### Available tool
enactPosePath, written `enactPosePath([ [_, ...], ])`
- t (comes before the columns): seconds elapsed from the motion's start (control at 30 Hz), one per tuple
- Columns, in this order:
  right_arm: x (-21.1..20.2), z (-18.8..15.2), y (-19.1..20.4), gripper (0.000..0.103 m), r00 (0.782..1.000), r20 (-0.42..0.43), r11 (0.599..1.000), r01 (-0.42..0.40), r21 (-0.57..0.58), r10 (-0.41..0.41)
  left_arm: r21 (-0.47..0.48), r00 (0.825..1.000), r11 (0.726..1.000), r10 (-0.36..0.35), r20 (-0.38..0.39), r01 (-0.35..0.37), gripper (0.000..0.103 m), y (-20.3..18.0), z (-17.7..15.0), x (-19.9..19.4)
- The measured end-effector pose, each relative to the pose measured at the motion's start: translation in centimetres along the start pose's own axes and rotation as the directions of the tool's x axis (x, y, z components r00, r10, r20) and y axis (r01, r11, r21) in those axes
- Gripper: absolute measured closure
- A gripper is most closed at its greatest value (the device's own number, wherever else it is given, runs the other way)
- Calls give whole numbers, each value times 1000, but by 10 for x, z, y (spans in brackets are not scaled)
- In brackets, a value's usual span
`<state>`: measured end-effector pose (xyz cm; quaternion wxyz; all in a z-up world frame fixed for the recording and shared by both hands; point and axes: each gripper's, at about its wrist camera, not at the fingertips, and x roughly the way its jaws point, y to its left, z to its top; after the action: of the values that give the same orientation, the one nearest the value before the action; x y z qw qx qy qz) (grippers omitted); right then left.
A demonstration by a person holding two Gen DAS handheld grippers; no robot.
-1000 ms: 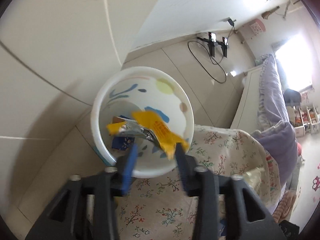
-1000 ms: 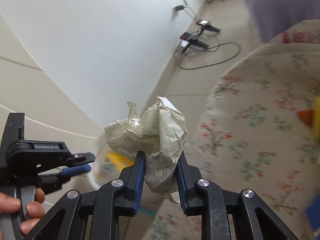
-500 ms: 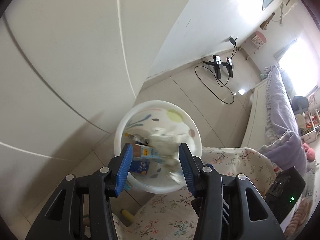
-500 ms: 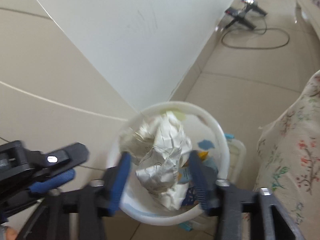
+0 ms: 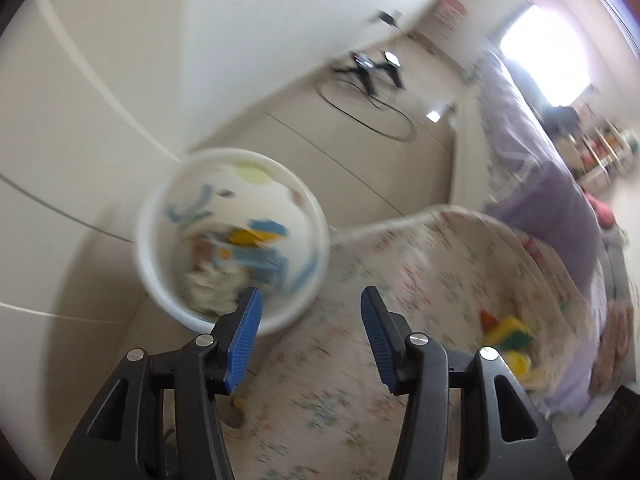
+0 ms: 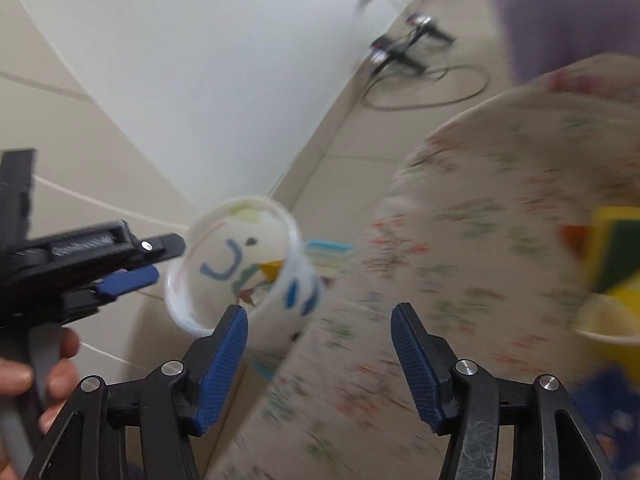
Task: Collect trash
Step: 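Return both tools to the trash pile on the bed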
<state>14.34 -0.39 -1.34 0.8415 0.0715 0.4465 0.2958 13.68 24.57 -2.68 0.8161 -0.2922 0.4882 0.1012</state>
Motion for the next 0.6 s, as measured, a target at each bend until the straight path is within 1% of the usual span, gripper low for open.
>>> enactPosePath([
  [0.03, -20, -2, -12, 34, 1000, 26, 1000, 13, 17, -14, 28, 1000, 999, -19, -21, 20, 45, -11, -4, 3],
  [0.13, -73, -7, -54, 33, 993, 90, 995, 64, 81, -71, 131, 994, 988, -65, -90, 77, 45, -53, -26, 15],
  [0.2, -104, -11, -87, 31, 976, 124, 978, 162, 129, -178, 184, 988, 977, -86, -130, 109, 44, -76, -41, 21],
  [0.23, -117, -13, -107, 26, 960, 131, 961, 226, 156, -247, 213, 981, 967, -104, -164, 138, 44, -90, -52, 25],
  [0.27, -126, -14, -124, 24, 949, 128, 948, 264, 179, -289, 231, 972, 959, -120, -201, 166, 43, -100, -62, 30],
  [0.3, -133, -16, -145, 19, 937, 104, 929, 307, 205, -333, 247, 955, 947, -140, -262, 206, 43, -113, -76, 36],
  [0.33, -136, -17, -161, 18, 927, 75, 912, 345, 220, -369, 253, 942, 939, -152, -300, 232, 43, -121, -87, 40],
  [0.37, -138, -20, -180, 18, 908, 29, 888, 401, 227, -418, 257, 927, 931, -164, -337, 258, 42, -129, -98, 45],
  [0.43, -135, -24, -212, 17, 870, -35, 851, 488, 197, -491, 274, 894, 915, -164, -418, 296, 41, -147, -125, 57],
  [0.47, -131, -26, -224, 17, 857, -64, 839, 513, 182, -511, 279, 884, 911, -158, -441, 303, 41, -152, -134, 62],
  [0.5, -128, -29, -233, 17, 851, -87, 833, 524, 176, -517, 286, 872, 909, -145, -468, 305, 41, -158, -146, 68],
  [0.53, -123, -32, -245, 17, 854, -109, 836, 520, 175, -508, 288, 864, 908, -136, -485, 305, 41, -162, -154, 73],
  [0.6, -117, -42, -255, 18, 865, -146, 849, 500, 171, -480, 289, 853, 907, -128, -505, 307, 41, -168, -164, 79],
])
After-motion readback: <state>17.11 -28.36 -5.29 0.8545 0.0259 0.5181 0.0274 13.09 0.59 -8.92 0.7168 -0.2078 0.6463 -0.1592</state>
